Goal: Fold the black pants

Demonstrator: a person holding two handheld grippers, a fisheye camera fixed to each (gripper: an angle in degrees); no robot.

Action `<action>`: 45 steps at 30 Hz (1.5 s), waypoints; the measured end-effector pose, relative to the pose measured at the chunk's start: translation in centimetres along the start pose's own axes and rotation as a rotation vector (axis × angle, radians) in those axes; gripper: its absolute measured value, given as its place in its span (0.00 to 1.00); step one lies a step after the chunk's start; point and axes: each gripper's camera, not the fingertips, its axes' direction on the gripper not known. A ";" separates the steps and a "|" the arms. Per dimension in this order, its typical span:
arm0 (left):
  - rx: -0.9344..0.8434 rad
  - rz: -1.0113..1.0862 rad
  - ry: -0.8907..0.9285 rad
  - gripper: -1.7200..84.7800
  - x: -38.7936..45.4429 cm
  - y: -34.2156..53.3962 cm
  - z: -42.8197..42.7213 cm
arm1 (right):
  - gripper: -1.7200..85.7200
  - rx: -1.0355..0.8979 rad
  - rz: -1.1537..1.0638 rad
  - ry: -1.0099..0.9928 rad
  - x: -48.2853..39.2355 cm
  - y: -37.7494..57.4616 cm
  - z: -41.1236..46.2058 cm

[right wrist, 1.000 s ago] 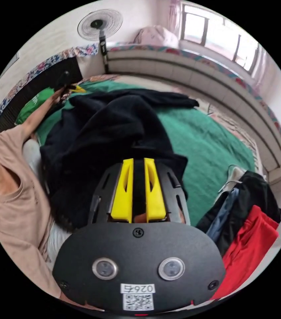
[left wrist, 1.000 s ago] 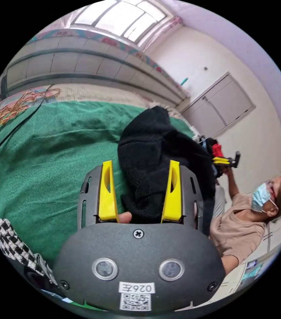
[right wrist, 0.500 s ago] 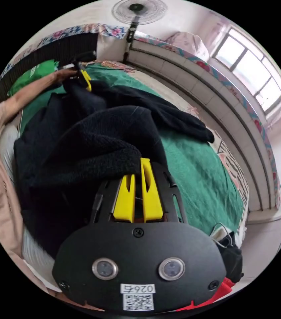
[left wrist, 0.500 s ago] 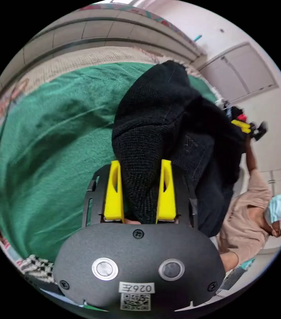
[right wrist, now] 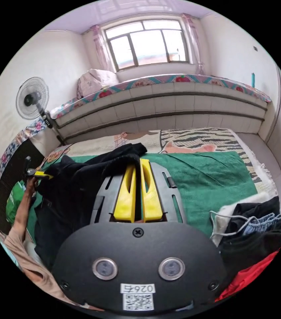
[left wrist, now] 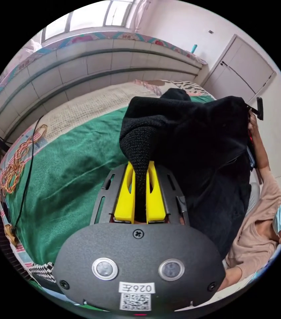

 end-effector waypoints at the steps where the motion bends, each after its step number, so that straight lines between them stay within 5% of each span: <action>1: -0.021 -0.024 -0.032 0.08 -0.3 -0.4 0.9 | 0.01 -0.020 0.044 0.005 1.7 -1.1 2.1; 6: -0.181 -0.120 -0.030 0.10 -2.5 1.0 7.3 | 0.09 -0.365 0.156 0.071 7.9 -3.4 12.2; 12: -0.006 -0.198 0.112 0.10 -5.0 8.4 3.1 | 0.13 -0.202 0.156 -0.017 10.2 0.6 7.0; 19: 0.145 -0.184 0.190 0.22 -5.6 18.4 -0.7 | 0.16 -0.230 0.268 -0.256 13.0 7.1 4.5; 21: 0.122 -0.213 0.218 0.23 -6.2 19.4 0.2 | 0.18 -0.280 0.282 -0.191 12.8 7.1 6.1; 25: 0.077 -0.231 0.177 0.18 -5.6 21.0 2.6 | 0.07 -0.440 0.214 -0.057 10.5 4.0 9.6; 30: 0.175 -0.165 0.185 0.14 -3.4 24.5 0.5 | 0.04 -0.365 0.043 0.181 5.9 0.1 4.4; 33: 0.295 -0.142 0.134 0.13 -0.8 27.5 -2.8 | 0.04 -0.178 -0.046 0.275 1.7 1.4 -3.8; 36: 0.439 -0.098 0.070 0.06 3.6 30.1 -7.5 | 0.03 0.205 -0.122 0.294 -3.9 6.3 -16.5; 41: 0.922 0.071 0.185 0.01 13.0 36.7 -19.1 | 0.01 0.954 -0.216 0.360 -13.4 19.3 -34.1; 45: 1.243 0.251 0.343 0.01 18.5 41.8 -24.0 | 0.01 0.962 -0.347 0.174 -17.3 21.7 -38.6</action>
